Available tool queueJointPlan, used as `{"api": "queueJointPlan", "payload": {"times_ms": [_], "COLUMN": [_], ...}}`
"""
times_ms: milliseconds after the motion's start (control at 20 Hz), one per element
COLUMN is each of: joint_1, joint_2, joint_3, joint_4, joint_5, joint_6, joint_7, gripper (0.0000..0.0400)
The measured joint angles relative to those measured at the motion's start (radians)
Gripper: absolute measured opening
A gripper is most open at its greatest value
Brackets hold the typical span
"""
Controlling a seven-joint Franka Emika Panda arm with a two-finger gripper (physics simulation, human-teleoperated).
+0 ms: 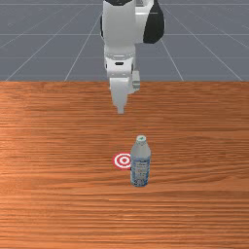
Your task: Pick up the bottle and put it on the marker
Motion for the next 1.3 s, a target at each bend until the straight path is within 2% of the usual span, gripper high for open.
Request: {"api": "queueJointPlan", "payload": {"times_ms": [350, 400, 750, 800, 900, 1000, 1150, 1250, 1300], "joint_1": [0.021, 0.023, 0.056, 0.062, 0.090, 0.097, 0.067, 0.076, 0.093], "joint_2": [0.040, 0.011, 0.013, 0.019, 0.067, 0.134, 0.187, 0.196, 0.216], "joint_3": [0.014, 0.028, 0.033, 0.029, 0.007, 0.001, 0.026, 0.017, 0.002], "joint_4": [0.078, 0.020, 0.022, 0.033, 0.107, 0.210, 0.287, 0.301, 0.335], "joint_5": [-0.005, -0.010, -0.012, -0.034, -0.121, -0.126, -0.051, -0.068, -0.109], "joint_6": [-0.115, -0.029, -0.028, -0.034, -0.074, -0.108, -0.120, -0.128, -0.147], "joint_7": [0.042, -0.023, 0.070, 0.083, 0.144, 0.141, 0.068, 0.096, 0.123], "gripper": [0.0400, 0.0400, 0.0400, 0.0400, 0.0400, 0.0400, 0.0400, 0.0400, 0.0400]}}
